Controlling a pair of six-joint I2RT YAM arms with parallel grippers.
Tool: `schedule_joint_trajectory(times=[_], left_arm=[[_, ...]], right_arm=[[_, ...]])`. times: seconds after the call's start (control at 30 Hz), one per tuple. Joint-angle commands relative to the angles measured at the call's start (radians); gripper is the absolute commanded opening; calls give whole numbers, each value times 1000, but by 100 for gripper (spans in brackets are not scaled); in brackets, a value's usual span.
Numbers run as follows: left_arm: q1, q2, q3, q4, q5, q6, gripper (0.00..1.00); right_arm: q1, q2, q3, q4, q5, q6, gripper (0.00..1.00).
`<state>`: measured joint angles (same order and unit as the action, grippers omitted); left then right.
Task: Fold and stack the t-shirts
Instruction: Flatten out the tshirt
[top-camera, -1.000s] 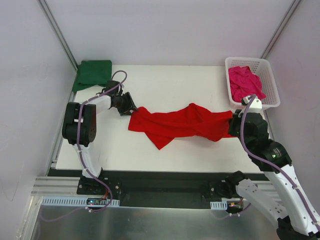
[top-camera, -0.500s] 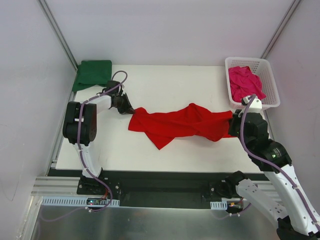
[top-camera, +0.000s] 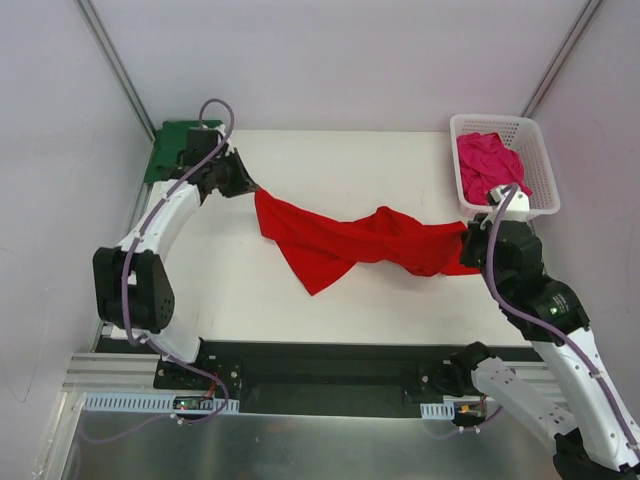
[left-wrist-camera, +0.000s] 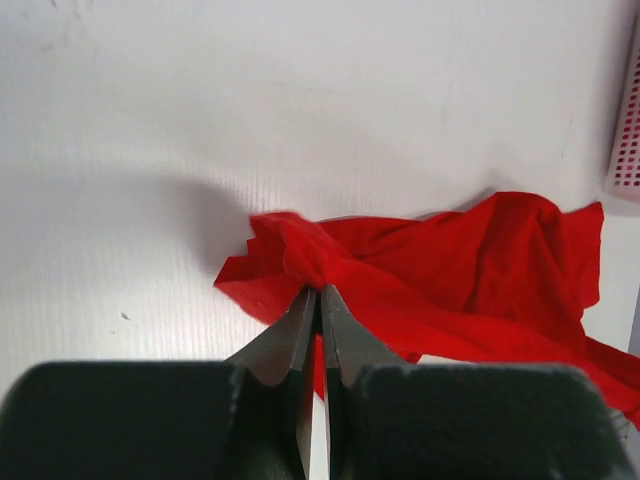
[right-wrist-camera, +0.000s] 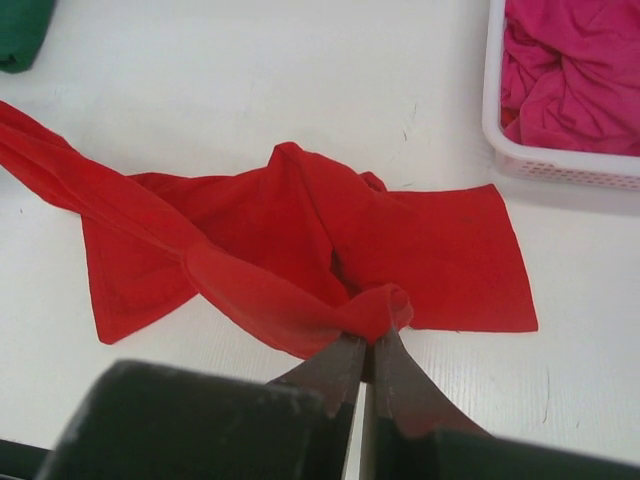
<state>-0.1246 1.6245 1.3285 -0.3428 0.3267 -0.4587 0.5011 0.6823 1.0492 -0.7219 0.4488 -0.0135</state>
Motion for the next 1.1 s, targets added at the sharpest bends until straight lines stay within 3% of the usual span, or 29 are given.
schedule_joint_trajectory(times=[0.0,0.3,0.53,0.87,1.07], left_arm=[[-1,-113,66,-128,-78,66,1],[14,-271,132,-277,-209,123,2],[16,-377,230,-357,-245,144,1],[16,-506,469,-516,-146,198,0],[16,-580,580,-610,-52,225,0]], right_arm=[[-4,2,92,19,40,-48,1],[-4,23,273,10,180,-155,2],[-4,71,492,-4,157,-201,1],[-3,88,725,-74,-197,-267,1],[-4,74,854,-142,-321,-243,2]])
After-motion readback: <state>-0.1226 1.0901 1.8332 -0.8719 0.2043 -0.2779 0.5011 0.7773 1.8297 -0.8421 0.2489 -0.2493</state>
